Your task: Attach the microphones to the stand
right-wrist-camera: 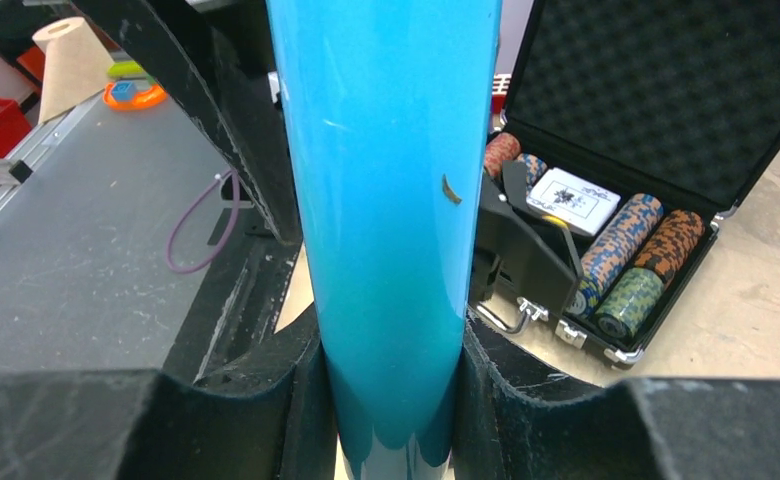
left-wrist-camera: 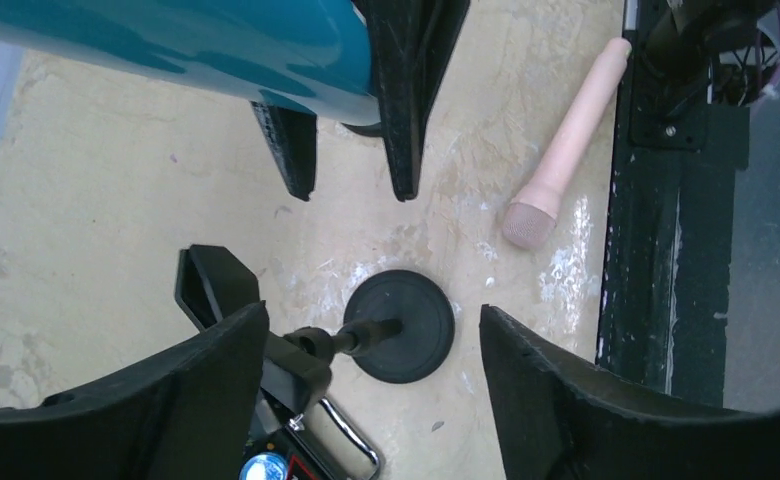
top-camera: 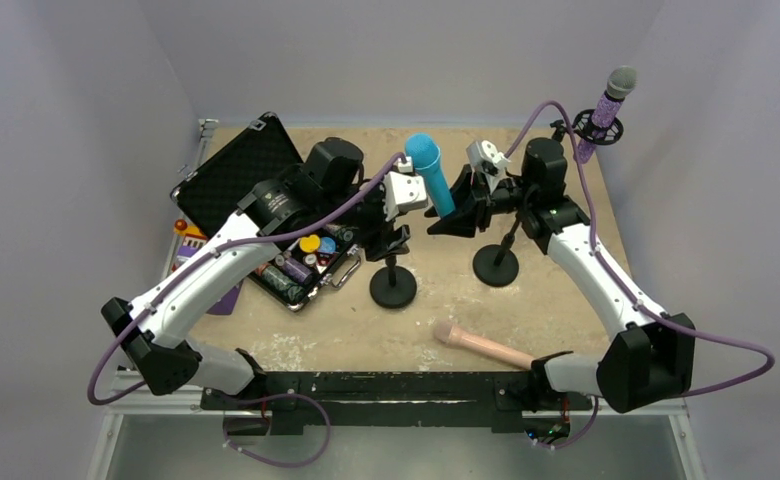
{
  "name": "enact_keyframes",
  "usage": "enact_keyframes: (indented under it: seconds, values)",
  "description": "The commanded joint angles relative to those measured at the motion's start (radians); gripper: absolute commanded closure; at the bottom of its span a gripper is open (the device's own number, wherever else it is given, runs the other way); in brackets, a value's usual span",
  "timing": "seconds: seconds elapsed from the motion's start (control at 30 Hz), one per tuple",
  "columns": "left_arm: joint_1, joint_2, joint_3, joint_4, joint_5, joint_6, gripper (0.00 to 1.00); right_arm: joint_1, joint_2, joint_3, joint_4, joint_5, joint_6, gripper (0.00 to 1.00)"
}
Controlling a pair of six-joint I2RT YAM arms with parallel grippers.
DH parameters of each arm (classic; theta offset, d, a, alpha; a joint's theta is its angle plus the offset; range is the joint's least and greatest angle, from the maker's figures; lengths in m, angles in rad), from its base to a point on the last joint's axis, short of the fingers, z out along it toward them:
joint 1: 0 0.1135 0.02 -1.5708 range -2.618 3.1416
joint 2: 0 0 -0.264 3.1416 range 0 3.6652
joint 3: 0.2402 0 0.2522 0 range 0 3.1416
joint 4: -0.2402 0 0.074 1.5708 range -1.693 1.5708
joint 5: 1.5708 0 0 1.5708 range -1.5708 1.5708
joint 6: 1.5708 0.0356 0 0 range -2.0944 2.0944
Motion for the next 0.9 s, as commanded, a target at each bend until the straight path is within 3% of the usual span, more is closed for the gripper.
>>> enact_keyframes:
  seconds: [0.0,0.13,0.27,0.53,0.7,0.87]
  values:
    - [0.011,-0.037,-0.001,0.132,-0.045,-0.062,0.15,-0.009,0.0,-0.013,0.058,-0.05,-0.038,1.0]
    - [0.039,-0.119,-0.064,0.257,-0.07,-0.135,0.11,-0.021,-0.008,-0.037,0.085,-0.046,-0.042,1.0]
    - [0.062,-0.285,-0.279,0.464,-0.085,-0.225,0.04,-0.025,-0.003,-0.054,0.093,-0.033,-0.078,1.0]
    - [0.065,-0.484,-0.74,0.924,-0.197,-0.489,0.03,-0.025,0.023,-0.102,0.168,0.034,-0.099,1.0]
    - [0.037,-0.444,-0.816,1.074,-0.222,-0.539,0.03,-0.025,0.038,-0.109,0.193,0.054,-0.078,1.0]
    - [-0.003,-0.406,-0.834,1.132,-0.336,-0.51,0.02,-0.025,0.039,-0.118,0.213,0.06,-0.06,1.0]
